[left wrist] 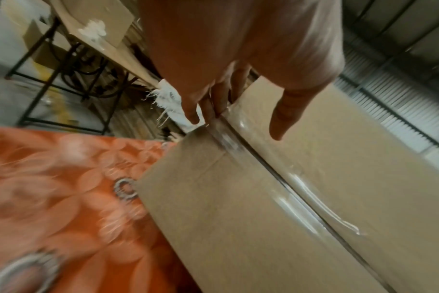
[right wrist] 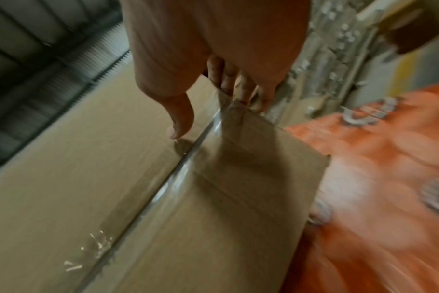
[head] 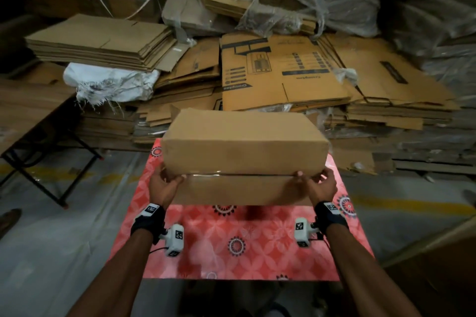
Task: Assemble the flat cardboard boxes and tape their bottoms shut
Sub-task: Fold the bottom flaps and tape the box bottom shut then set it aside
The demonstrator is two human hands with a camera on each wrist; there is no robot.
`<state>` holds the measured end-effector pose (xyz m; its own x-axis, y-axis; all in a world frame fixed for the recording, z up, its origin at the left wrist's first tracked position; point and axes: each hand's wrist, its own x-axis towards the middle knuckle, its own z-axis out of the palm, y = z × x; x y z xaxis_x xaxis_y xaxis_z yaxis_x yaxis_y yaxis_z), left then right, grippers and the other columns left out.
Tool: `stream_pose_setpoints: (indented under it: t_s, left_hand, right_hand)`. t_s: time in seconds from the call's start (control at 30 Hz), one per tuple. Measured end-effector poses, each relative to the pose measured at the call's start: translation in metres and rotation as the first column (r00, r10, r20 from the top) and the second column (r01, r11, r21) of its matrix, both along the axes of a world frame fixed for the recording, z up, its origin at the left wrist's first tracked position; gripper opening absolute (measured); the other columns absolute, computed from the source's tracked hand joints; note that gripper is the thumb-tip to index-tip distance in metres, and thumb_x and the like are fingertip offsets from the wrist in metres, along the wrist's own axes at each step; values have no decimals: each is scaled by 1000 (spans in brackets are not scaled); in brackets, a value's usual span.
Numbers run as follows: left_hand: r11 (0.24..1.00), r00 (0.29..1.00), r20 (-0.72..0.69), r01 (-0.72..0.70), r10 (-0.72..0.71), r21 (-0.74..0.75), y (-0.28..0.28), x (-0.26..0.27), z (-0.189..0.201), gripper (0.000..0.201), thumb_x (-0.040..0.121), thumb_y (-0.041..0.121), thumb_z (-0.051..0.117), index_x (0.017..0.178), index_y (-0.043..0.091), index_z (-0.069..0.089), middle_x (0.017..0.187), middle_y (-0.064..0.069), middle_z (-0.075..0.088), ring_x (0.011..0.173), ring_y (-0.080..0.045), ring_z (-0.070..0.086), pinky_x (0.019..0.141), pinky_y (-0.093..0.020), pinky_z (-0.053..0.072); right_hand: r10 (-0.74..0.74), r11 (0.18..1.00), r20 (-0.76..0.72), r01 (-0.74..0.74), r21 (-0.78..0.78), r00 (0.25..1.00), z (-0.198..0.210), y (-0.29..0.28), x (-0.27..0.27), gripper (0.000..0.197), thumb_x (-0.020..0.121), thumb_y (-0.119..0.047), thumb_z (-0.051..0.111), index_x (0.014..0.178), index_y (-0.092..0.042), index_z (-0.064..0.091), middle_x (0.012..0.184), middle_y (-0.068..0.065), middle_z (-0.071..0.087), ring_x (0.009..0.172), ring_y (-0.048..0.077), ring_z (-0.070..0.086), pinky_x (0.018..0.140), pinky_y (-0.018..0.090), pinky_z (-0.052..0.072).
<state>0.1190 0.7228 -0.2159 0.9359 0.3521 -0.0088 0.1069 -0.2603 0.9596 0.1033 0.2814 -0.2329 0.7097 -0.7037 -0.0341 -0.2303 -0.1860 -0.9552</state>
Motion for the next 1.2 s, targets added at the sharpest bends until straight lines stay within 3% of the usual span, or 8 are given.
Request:
stream_pose_setpoints:
  t_s: [0.1,0.37,0.47,0.67,0.77,0.9,1.07,1.2]
  left_hand:
    - [1000,993,120,21,-20,-6,-8,20,57,61,76,-7,82,124,23,60,104,0,70,92,-1,68,83,-17,53]
    - [997,976,219,38,-21,-72,4,43,135,91,49,44,86,131,15,59,111,-11,74,101,-24,71,91,-42,57]
    - [985,981,187,73,-43,-156,3,40,141,63,63,26,89,121,19,66,111,-9,75,104,-25,71,96,-45,56]
    - [962,994,77,97,-80,-253,-7,16,121,32,82,-3,74,106,17,73,91,0,79,90,-23,75,78,-33,59]
    - [964,994,75,90,-73,-251,-15,15,111,34,84,-11,67,103,17,71,99,-7,76,91,-26,71,86,-37,56]
    - [972,999,43,36,-27,-233,-23,20,85,43,82,-18,54,113,8,68,105,-14,74,95,-31,69,78,-32,53]
    - [983,995,-98,3,-21,-183,-44,6,39,43,85,-2,53,122,18,63,114,-8,74,92,-26,67,74,-34,49]
    - [998,987,-160,-22,11,-66,-49,-5,16,49,78,28,57,126,21,61,110,-6,72,103,-30,68,94,-49,56]
  right_hand:
    - [23,999,88,-19,-39,996,43,-12,37,92,52,-40,96,134,-25,57,116,4,71,103,22,70,96,42,57]
    - [122,967,92,-98,-234,988,158,-33,95,95,46,-49,92,128,-26,49,127,7,64,114,28,61,102,44,51]
    - [127,949,-19,-127,-289,992,173,-26,99,93,51,-50,91,129,-16,56,128,12,65,118,34,61,101,45,52]
    - [160,880,-214,-237,-411,964,142,-16,90,100,41,-71,82,123,-21,54,128,13,62,124,39,54,106,55,47]
    - [168,829,-362,-329,-451,917,133,-9,83,121,66,-61,84,159,-13,21,163,20,27,150,42,24,124,56,17]
    - [181,755,-504,-448,-478,844,124,2,84,122,79,-68,73,164,-16,3,169,22,-6,155,43,-8,123,55,-7]
    - [265,687,-593,-580,-438,761,79,33,72,104,75,-70,73,155,-24,26,168,19,8,154,44,3,121,66,13]
    - [325,621,-613,-651,-436,720,52,62,52,105,84,-72,61,163,-34,4,170,13,-14,155,44,-7,122,66,6]
